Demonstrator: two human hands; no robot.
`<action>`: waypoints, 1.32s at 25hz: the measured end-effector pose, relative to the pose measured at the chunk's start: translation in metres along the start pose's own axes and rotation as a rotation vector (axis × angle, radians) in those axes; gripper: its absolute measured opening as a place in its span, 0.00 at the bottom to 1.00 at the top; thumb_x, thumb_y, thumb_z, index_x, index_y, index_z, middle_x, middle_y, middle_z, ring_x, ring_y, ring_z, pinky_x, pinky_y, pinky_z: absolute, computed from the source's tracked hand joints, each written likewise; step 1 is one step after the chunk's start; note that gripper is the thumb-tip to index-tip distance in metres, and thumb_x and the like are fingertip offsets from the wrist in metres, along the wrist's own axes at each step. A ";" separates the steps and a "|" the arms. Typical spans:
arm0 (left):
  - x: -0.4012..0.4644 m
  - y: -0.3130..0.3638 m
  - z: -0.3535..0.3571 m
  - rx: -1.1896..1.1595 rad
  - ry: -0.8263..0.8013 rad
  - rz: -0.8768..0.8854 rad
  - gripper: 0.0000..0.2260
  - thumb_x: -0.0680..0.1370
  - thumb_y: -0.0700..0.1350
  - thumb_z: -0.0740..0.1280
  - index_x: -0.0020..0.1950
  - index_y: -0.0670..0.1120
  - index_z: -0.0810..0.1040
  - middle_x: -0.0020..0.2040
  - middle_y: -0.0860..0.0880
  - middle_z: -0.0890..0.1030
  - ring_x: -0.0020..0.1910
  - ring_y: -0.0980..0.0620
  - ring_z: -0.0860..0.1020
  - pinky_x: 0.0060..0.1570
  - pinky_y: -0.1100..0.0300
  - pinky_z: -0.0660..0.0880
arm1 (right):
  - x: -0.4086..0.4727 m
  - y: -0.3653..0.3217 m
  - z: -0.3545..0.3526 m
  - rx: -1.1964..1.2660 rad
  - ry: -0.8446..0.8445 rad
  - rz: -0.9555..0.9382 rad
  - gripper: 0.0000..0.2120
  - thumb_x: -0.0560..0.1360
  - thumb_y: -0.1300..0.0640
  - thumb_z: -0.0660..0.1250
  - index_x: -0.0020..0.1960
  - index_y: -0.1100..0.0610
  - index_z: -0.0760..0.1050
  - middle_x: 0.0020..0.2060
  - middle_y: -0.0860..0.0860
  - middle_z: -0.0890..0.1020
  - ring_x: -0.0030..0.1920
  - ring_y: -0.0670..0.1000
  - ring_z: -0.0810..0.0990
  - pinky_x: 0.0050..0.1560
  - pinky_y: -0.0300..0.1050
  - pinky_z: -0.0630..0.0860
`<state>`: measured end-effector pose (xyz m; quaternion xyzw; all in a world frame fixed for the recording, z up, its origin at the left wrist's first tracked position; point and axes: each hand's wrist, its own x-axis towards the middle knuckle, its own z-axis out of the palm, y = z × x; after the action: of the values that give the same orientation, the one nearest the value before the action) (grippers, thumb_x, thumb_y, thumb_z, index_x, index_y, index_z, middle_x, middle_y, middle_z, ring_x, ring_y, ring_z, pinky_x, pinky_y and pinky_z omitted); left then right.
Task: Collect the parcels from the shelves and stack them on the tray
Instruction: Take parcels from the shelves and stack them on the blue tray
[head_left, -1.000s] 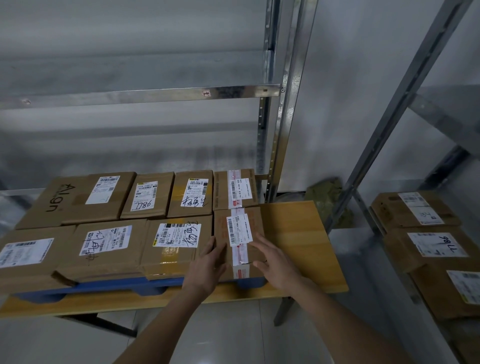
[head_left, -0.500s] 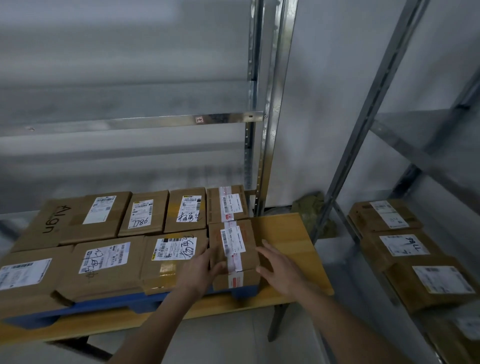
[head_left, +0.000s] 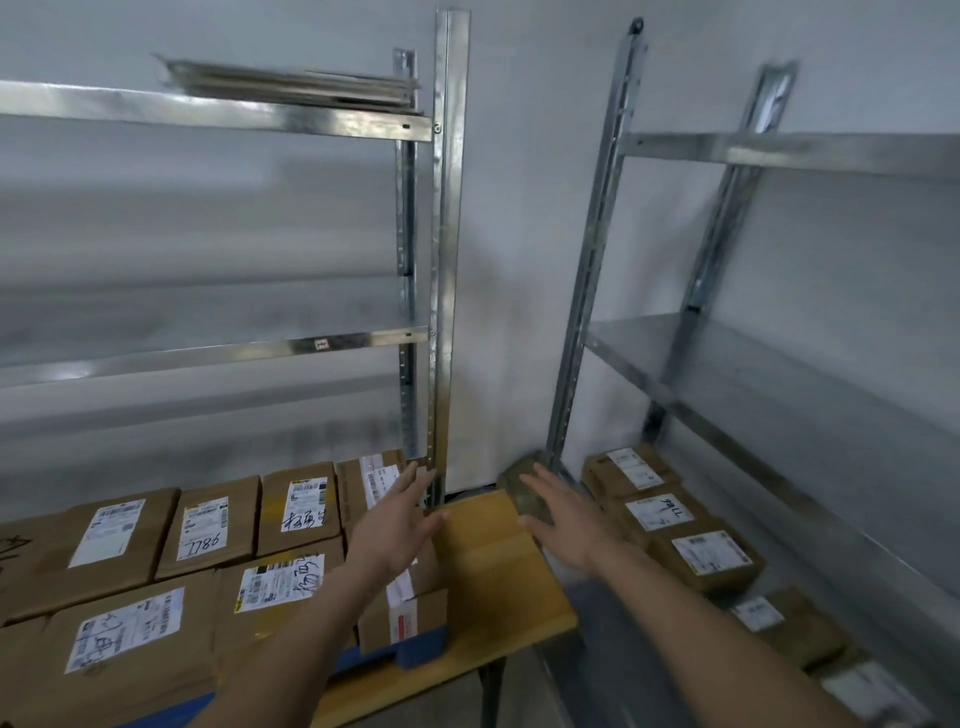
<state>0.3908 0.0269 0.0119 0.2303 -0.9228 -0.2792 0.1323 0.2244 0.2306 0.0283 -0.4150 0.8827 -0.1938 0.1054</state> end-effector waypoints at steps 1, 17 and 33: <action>0.003 0.012 0.001 -0.010 -0.004 0.038 0.29 0.79 0.61 0.62 0.78 0.59 0.58 0.80 0.57 0.51 0.71 0.53 0.69 0.67 0.46 0.70 | -0.007 0.005 -0.010 -0.006 0.020 0.019 0.30 0.81 0.44 0.63 0.80 0.43 0.56 0.80 0.41 0.51 0.78 0.51 0.59 0.75 0.55 0.63; 0.131 0.127 0.096 0.038 -0.229 0.305 0.31 0.76 0.66 0.62 0.77 0.61 0.58 0.80 0.56 0.55 0.74 0.50 0.65 0.70 0.50 0.68 | -0.016 0.139 -0.072 -0.010 0.117 0.391 0.32 0.80 0.39 0.61 0.80 0.44 0.53 0.80 0.45 0.54 0.77 0.53 0.62 0.74 0.57 0.64; 0.257 0.133 0.208 0.040 -0.440 0.384 0.28 0.79 0.63 0.61 0.78 0.60 0.59 0.80 0.57 0.55 0.75 0.49 0.64 0.71 0.48 0.67 | 0.062 0.260 -0.028 0.131 0.122 0.649 0.47 0.65 0.17 0.51 0.77 0.41 0.56 0.76 0.45 0.63 0.76 0.54 0.63 0.74 0.60 0.63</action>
<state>0.0461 0.0912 -0.0499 -0.0123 -0.9613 -0.2742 -0.0252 -0.0043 0.3410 -0.0602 -0.0924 0.9591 -0.2311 0.1351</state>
